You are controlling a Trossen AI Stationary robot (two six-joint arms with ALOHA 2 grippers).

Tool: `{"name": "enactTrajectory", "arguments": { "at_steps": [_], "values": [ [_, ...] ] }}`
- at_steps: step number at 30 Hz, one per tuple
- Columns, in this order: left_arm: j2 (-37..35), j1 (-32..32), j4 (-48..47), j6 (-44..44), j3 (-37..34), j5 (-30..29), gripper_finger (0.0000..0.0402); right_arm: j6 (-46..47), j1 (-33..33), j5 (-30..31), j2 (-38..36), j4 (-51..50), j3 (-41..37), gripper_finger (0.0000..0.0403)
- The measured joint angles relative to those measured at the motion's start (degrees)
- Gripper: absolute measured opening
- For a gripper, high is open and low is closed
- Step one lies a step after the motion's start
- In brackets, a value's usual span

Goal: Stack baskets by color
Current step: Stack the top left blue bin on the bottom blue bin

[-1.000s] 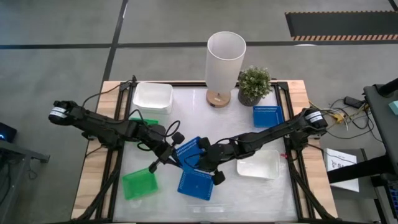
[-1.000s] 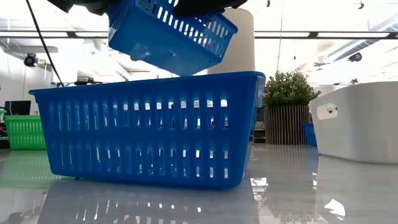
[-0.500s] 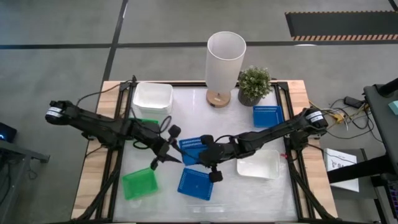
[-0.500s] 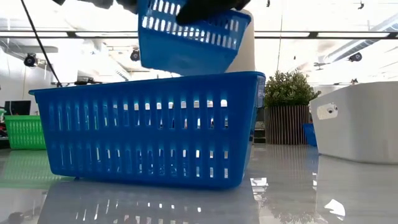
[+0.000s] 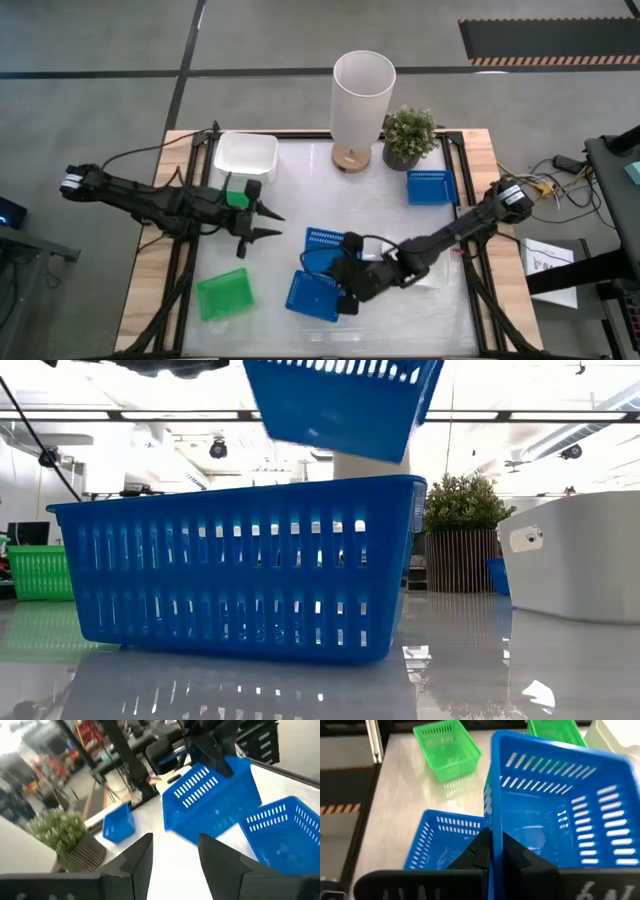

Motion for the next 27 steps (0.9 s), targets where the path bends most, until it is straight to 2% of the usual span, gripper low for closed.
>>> {"name": "enactTrajectory", "arguments": {
  "at_steps": [6,14,20,27],
  "values": [
    [-3.90,0.01,11.52,2.35,-2.99,-0.93,0.0141,1.01,4.09,5.59,1.36,3.84,0.11,0.0008],
    [-7.21,0.04,15.68,1.78,-4.67,-1.38,0.0141,0.57,5.17,6.31,10.16,5.05,5.85,0.0008],
    [-7.56,0.04,15.67,1.72,-4.75,-1.37,0.0141,0.58,5.30,6.24,18.25,0.55,15.44,0.0008],
    [-7.24,0.04,15.62,1.72,-4.94,-1.35,0.0141,3.37,5.56,5.43,29.27,-15.41,33.27,0.0008]
  ]
}}
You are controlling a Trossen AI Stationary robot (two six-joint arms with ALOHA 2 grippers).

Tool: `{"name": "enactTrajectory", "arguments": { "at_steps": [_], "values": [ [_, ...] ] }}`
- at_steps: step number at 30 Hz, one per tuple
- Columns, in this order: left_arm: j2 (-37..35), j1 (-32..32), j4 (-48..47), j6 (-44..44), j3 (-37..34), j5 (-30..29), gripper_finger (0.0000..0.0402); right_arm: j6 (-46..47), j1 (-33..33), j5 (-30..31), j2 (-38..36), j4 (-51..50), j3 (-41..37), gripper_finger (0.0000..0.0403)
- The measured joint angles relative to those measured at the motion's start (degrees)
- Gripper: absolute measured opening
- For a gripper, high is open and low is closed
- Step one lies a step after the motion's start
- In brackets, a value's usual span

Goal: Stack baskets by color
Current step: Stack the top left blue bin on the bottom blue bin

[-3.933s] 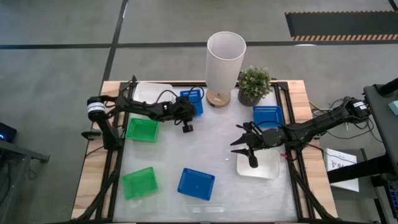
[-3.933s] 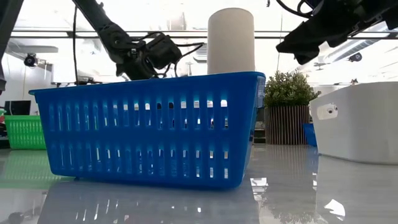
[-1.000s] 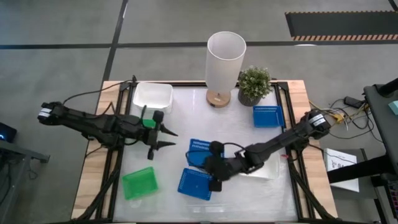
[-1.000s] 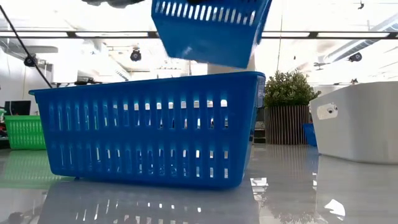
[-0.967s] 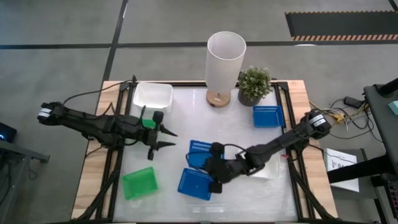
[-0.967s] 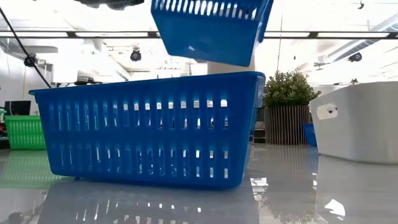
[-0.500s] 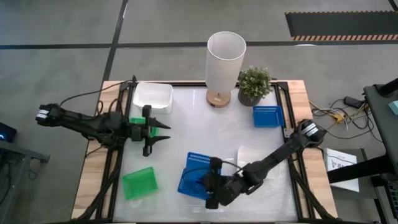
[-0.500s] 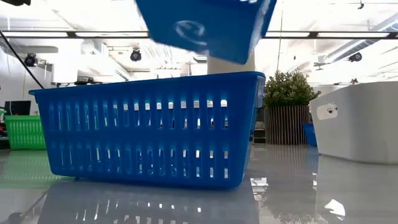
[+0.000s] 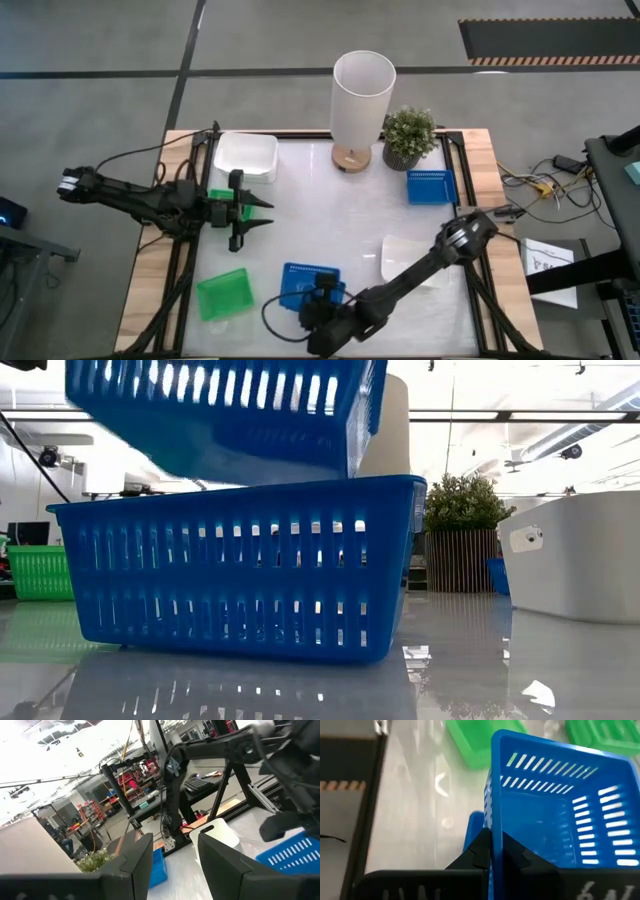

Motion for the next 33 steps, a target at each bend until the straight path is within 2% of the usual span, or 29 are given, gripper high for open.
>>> {"name": "enactTrajectory", "arguments": {
  "at_steps": [4,10,22,26,33],
  "values": [
    [0.08,0.00,-0.37,-0.02,-0.04,0.00,0.0141,5.77,0.00,0.23,4.83,-9.22,8.30,0.0008],
    [0.16,0.00,-0.39,0.02,-0.04,0.00,0.0141,9.52,0.07,0.35,9.65,-15.88,15.82,0.0008],
    [0.21,-0.04,-0.35,0.49,-0.04,0.02,0.0141,8.13,-0.02,0.03,11.21,-17.39,16.23,0.0012],
    [0.14,-0.04,-0.32,1.67,-0.04,0.02,0.0141,8.36,-0.02,-0.13,11.21,-17.16,16.23,0.0036],
    [0.21,-0.03,-0.17,1.79,-0.04,0.04,0.0141,8.39,-0.02,-0.31,11.20,-16.92,16.23,0.0105]
  ]
}}
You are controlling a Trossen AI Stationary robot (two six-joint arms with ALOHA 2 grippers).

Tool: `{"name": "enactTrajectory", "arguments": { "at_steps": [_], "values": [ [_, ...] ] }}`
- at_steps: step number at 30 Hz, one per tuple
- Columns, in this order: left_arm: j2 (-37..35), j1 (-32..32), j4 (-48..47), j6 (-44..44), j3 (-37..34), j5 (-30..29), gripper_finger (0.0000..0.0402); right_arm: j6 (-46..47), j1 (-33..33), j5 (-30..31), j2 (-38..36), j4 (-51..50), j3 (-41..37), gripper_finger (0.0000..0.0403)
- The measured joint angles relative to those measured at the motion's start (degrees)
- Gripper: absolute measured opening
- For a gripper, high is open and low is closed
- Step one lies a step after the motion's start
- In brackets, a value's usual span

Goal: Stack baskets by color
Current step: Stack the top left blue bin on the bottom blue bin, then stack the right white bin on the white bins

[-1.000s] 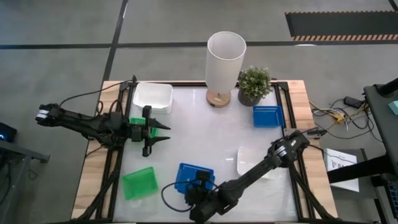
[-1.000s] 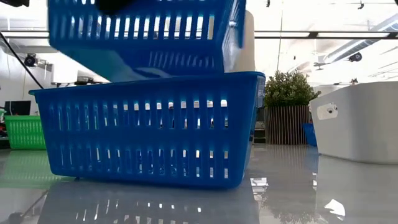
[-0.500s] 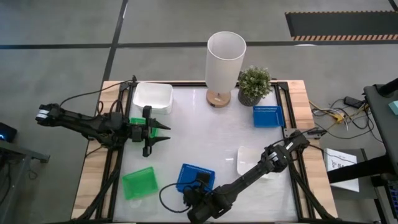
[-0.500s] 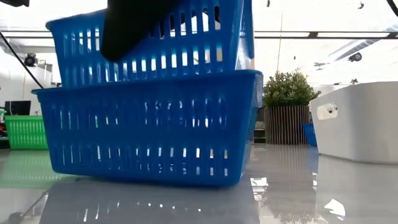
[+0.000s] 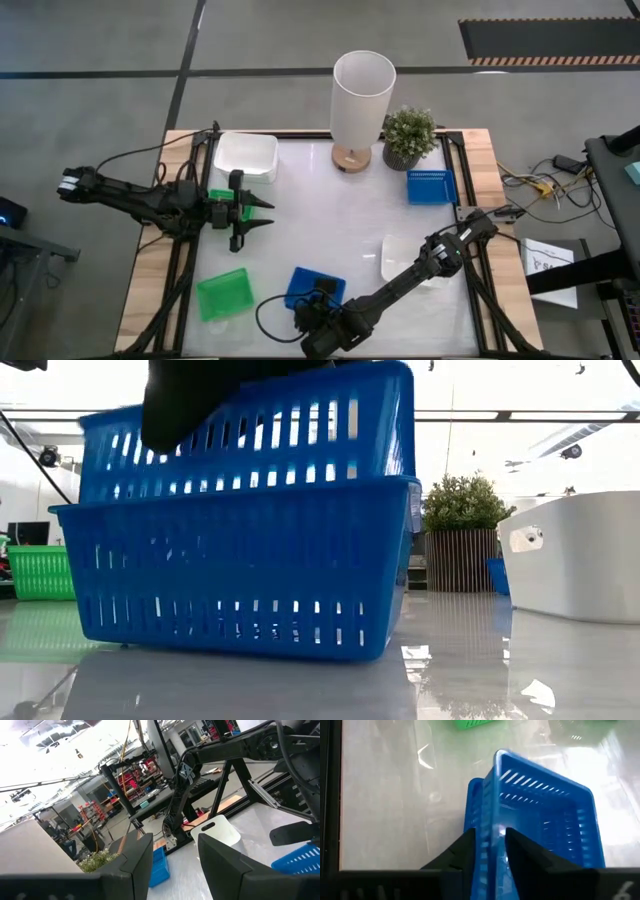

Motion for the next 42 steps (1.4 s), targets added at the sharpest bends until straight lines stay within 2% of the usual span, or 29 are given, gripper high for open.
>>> {"name": "enactTrajectory", "arguments": {
  "at_steps": [5,10,22,28,36,42],
  "values": [
    [0.00,0.01,-0.07,0.02,0.00,0.01,0.0141,0.00,0.00,-2.81,-0.94,-0.02,0.00,0.0138],
    [0.00,0.03,-0.18,-0.07,0.00,0.03,0.0141,-1.42,0.38,-2.81,-2.01,-0.58,0.00,0.0150],
    [2.34,0.03,-0.37,-0.32,0.00,0.27,0.0141,-7.40,0.83,-2.79,-3.79,-6.83,-0.10,0.0128],
    [3.33,0.03,-0.26,-0.39,0.00,0.29,0.0141,-10.95,1.42,-2.25,-7.07,-7.71,-0.93,0.0119],
    [3.54,-0.02,-0.39,-2.57,0.00,0.29,0.0141,-13.83,1.36,-2.16,-12.50,-7.25,-8.07,0.0116],
    [3.85,-0.02,-0.77,-6.94,0.00,0.29,0.0141,-13.27,2.13,-2.23,-20.12,-5.22,-17.81,0.0111]
  ]
}}
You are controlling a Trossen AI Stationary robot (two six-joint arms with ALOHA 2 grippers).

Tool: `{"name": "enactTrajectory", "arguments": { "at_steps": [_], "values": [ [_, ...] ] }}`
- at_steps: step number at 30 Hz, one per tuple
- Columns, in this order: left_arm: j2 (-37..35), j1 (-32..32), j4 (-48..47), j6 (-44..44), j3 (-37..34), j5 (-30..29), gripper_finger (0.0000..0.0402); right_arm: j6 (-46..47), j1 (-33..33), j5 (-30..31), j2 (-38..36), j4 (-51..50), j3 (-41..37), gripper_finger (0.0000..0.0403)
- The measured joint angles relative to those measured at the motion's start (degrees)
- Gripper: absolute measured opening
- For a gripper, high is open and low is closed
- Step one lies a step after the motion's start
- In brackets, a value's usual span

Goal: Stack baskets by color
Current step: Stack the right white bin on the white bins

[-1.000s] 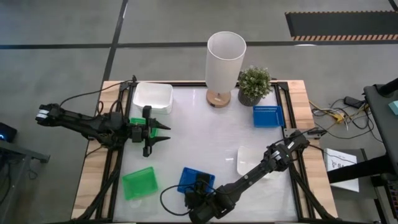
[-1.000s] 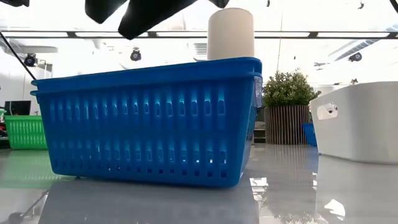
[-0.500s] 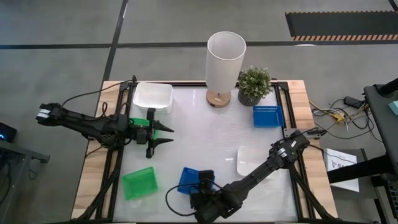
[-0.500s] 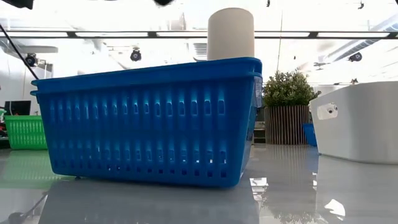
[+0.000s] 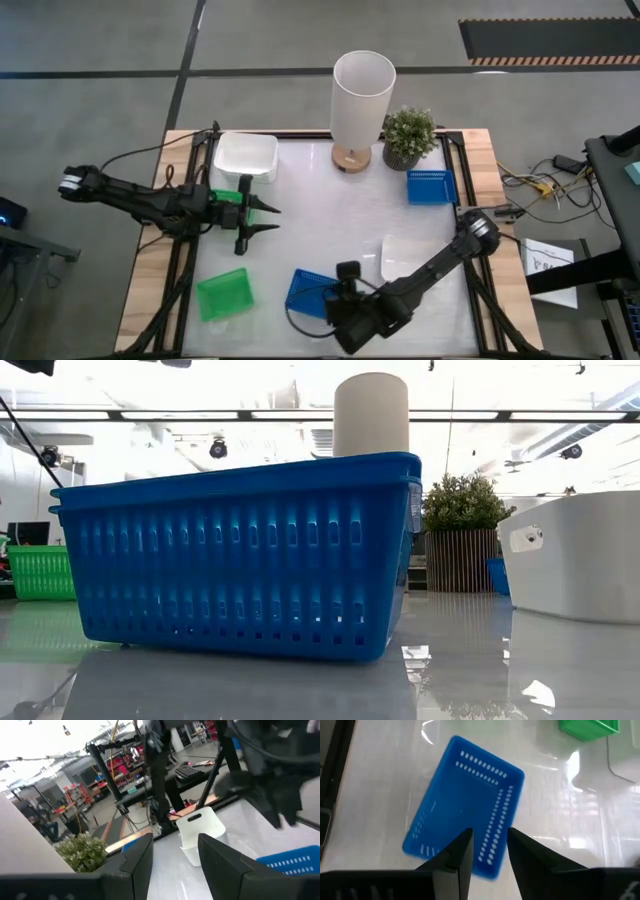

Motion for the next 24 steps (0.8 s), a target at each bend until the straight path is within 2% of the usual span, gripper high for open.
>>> {"name": "enactTrajectory", "arguments": {
  "at_steps": [12,18,21,24],
  "values": [
    [6.35,0.00,0.37,-5.60,0.00,0.00,0.0141,17.79,0.74,-0.78,-24.89,2.07,-28.96,0.0109],
    [11.17,0.00,6.18,-5.40,0.07,0.00,0.0141,19.18,-0.59,-4.91,-36.48,1.93,-41.84,0.0109],
    [12.33,0.04,8.42,-5.38,0.07,-0.02,0.0141,17.57,-1.52,-5.10,-40.07,1.98,-46.30,0.0109],
    [12.54,0.04,8.96,-5.38,0.07,-0.02,0.0141,16.34,-2.14,-8.84,-42.47,1.97,-49.57,0.0109]
  ]
}}
